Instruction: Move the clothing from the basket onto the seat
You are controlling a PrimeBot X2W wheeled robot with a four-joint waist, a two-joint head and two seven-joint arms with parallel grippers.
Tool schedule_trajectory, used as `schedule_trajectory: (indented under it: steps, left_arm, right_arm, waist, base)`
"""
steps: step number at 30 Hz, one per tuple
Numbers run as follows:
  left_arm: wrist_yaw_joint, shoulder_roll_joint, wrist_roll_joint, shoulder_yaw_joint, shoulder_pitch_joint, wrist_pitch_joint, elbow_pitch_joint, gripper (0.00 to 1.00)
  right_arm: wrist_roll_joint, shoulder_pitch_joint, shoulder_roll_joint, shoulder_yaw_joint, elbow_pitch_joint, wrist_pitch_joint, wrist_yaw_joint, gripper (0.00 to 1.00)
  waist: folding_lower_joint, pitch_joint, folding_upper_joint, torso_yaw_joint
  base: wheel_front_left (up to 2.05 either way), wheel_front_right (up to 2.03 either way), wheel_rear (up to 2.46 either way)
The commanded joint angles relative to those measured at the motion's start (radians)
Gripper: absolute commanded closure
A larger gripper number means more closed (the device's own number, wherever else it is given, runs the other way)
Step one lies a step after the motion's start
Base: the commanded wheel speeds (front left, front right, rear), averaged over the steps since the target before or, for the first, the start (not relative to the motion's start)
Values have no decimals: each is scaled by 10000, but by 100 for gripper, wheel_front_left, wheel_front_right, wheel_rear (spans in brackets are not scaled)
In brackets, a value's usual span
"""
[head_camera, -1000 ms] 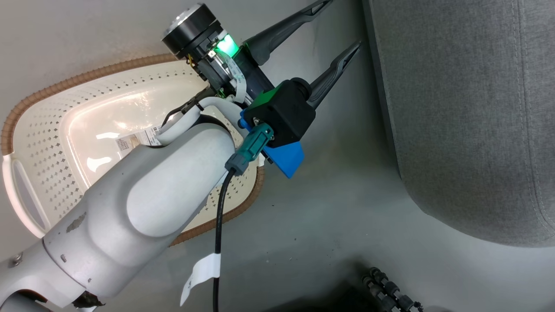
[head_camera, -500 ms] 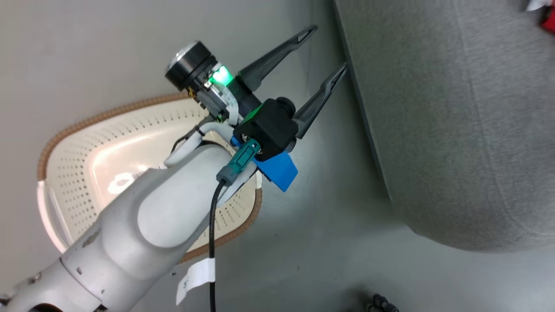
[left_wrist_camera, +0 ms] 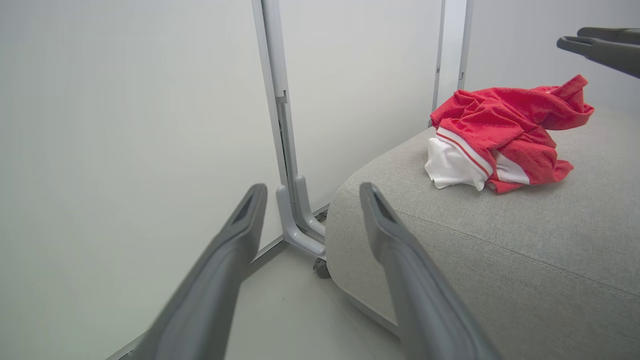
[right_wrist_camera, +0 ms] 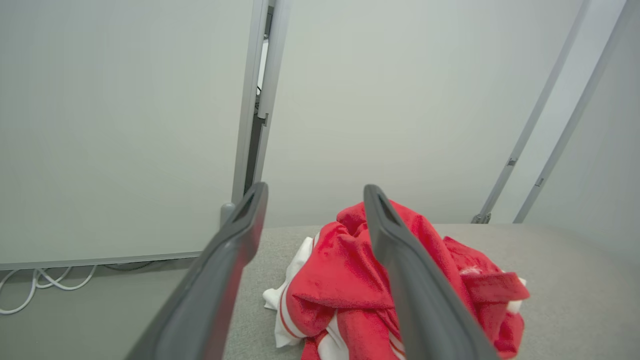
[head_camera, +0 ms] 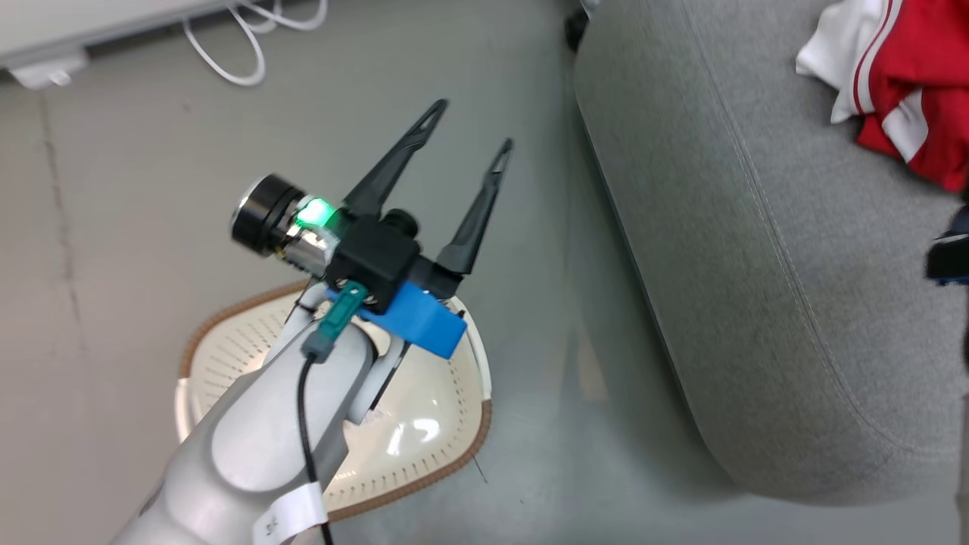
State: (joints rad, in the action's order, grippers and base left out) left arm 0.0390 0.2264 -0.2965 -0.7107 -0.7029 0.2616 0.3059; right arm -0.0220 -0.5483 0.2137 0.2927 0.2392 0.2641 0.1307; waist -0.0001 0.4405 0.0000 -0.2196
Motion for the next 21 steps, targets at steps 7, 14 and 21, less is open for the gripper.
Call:
schedule_trajectory:
  steps: [7, 14, 21]
  left_arm:
    - [101, -109, 166, 1624, 1482, 45, -291, 0]
    - [-85, -311, 527, 3050, 2621, 46, -416, 0]
    - [-234, -574, 835, 4175, 3581, 47, -559, 0]
  right_arm:
    - [-218, 586, -351, -1449, 2, 2, 1, 0]
    - [-475, 989, -640, -2628, 259, 2, 1, 0]
    - [-685, 1528, -891, -3130, 335, 2, 1, 0]
  waist:
    - [1, -1707, 0, 993]
    - [1, -2493, 0, 1404]
    - [1, -3035, 0, 1654]
  base:
    - [0, 0, 0]
    - [0, 0, 0]
    - [0, 0, 0]
